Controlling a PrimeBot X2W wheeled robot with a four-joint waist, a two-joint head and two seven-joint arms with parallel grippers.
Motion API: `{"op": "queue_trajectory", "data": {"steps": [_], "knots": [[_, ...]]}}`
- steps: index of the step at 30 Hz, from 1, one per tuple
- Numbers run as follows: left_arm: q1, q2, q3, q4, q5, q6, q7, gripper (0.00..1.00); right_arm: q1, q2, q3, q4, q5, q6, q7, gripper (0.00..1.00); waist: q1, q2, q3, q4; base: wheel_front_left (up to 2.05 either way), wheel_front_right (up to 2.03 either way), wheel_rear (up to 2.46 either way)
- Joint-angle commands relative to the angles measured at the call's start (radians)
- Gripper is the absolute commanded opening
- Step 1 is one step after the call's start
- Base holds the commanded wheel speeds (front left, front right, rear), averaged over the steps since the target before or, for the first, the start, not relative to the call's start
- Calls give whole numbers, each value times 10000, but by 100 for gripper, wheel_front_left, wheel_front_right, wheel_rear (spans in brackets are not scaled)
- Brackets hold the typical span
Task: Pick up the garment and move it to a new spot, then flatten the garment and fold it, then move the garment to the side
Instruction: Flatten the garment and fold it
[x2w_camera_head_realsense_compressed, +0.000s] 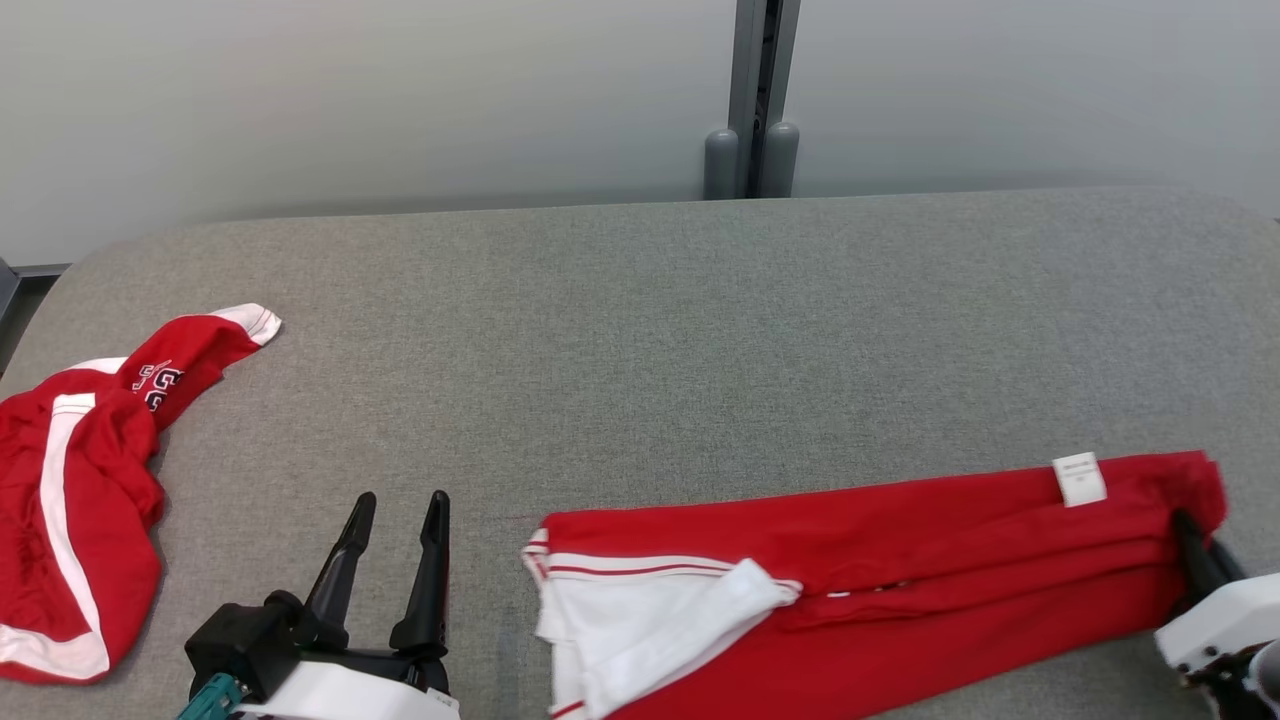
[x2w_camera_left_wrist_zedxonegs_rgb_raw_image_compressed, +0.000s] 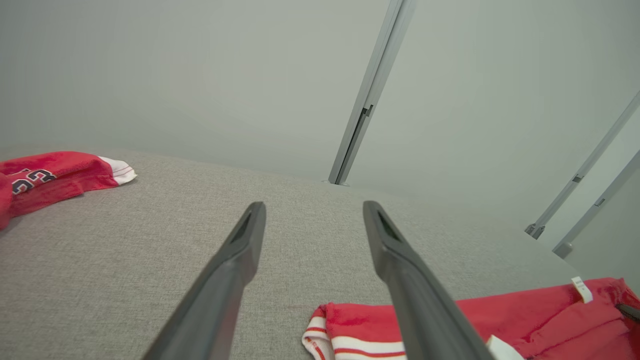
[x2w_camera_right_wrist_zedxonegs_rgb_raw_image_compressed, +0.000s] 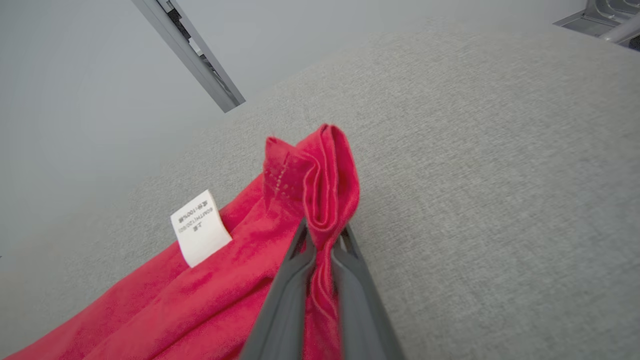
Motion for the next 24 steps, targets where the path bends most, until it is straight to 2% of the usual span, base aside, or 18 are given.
{"op": "queue_trajectory", "data": {"steps": [1,6,14,19,24], "knots": [[-152,24,51,30,147,-64,-46,100,-190,-199,-163,148,12,2,-102,0,0,0,-9,2,0,0,0],[-136,-36,82,81,172,-131,-46,100,-457,-490,-967,-62,-479,2,-99,0,0,0,-94,35,0,0,0],[145,-163,223,127,240,-187,-45,100,186,-197,-1693,-2251,-1880,2,-91,0,0,0,-386,142,0,0,0],[258,-217,304,176,288,-247,-45,100,812,320,-1148,-3828,-2480,2,-85,0,0,0,-508,175,0,0,0],[212,-265,345,249,330,-341,-45,100,1131,702,-138,-5058,-2729,2,640,0,0,0,-456,357,0,0,0]]}}
